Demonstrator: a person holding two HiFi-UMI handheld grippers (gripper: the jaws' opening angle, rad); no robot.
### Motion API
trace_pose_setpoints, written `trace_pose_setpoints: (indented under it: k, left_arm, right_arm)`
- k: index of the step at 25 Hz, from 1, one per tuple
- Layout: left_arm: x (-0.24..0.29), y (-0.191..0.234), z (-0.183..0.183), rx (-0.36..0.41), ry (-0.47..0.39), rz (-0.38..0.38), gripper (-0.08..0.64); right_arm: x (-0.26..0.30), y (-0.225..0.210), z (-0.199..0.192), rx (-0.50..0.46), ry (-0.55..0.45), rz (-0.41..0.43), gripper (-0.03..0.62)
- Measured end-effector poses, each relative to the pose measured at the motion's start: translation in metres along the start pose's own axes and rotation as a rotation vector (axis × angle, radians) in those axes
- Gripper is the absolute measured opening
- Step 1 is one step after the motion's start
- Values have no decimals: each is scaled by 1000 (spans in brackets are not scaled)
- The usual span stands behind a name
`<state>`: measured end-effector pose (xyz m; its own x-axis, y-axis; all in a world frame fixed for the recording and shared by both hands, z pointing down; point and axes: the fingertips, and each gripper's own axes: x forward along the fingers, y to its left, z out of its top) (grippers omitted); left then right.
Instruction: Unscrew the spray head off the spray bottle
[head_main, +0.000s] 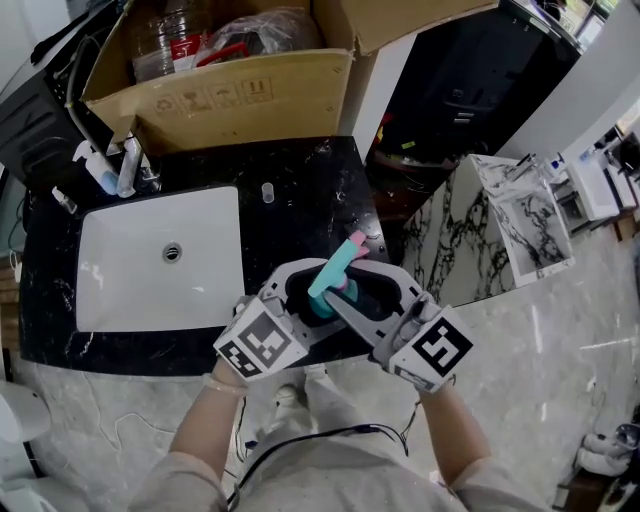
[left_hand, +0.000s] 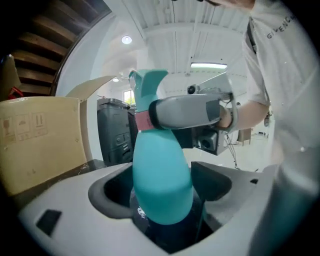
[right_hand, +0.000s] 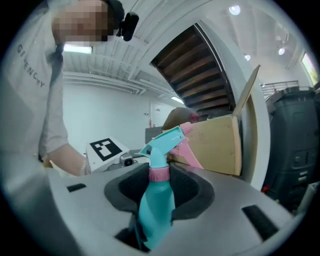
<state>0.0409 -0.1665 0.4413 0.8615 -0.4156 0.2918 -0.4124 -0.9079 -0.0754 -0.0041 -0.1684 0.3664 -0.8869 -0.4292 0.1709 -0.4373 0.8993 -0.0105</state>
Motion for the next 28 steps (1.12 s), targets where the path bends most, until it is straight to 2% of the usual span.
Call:
trace_pose_setpoints:
  k: [5, 7, 8, 10, 12, 13, 14, 16, 17, 20, 22, 24, 26, 28]
  left_arm:
    - [-13, -22, 9, 64, -10, -200, 362]
    - [-14, -26, 6, 90, 12, -219, 362]
    - [-12, -23, 4, 92, 28, -190, 362]
    - [-10, -8, -2, 60, 57, -78, 362]
    - [-11, 8, -11, 5, 99, 49, 360]
    - [-10, 15, -16, -21, 127, 104, 360]
    - [-10, 19, -21, -46, 154, 151, 360]
    - [-9, 23, -28, -77, 190, 214, 360]
    - [-8, 24, -29, -80, 201, 238, 360]
    - [-6, 24, -28, -48, 246, 310, 360]
    - [-4, 23, -26, 5, 291, 346, 360]
    - [-1, 20, -23, 63, 320, 355, 360]
    - [-1, 16, -21, 78, 304, 320, 359]
    - [-2, 10, -21, 66, 267, 257, 357]
  right_arm:
    - [-9, 22, 7, -3, -32, 351, 135]
    - [-11, 27, 6, 10, -16, 462, 135]
    - [-9, 26, 5, 1, 2, 471, 137]
    - [-2, 16, 4, -67, 28, 372, 140]
    - [4, 8, 6, -162, 14, 204, 156]
    - [4, 7, 6, -187, -3, 124, 198]
    - [3, 7, 6, -194, -25, 49, 210]
    - [2, 7, 0, -176, -58, -85, 200]
    - [2, 7, -6, -152, -59, -140, 171]
    - [5, -1, -17, -76, -48, -260, 166]
    - [7, -4, -14, -85, -44, -297, 166]
    - [7, -5, -10, -98, -44, -290, 163]
    - [4, -7, -10, -75, -42, -241, 160]
    - [0, -10, -13, -29, -49, -153, 158]
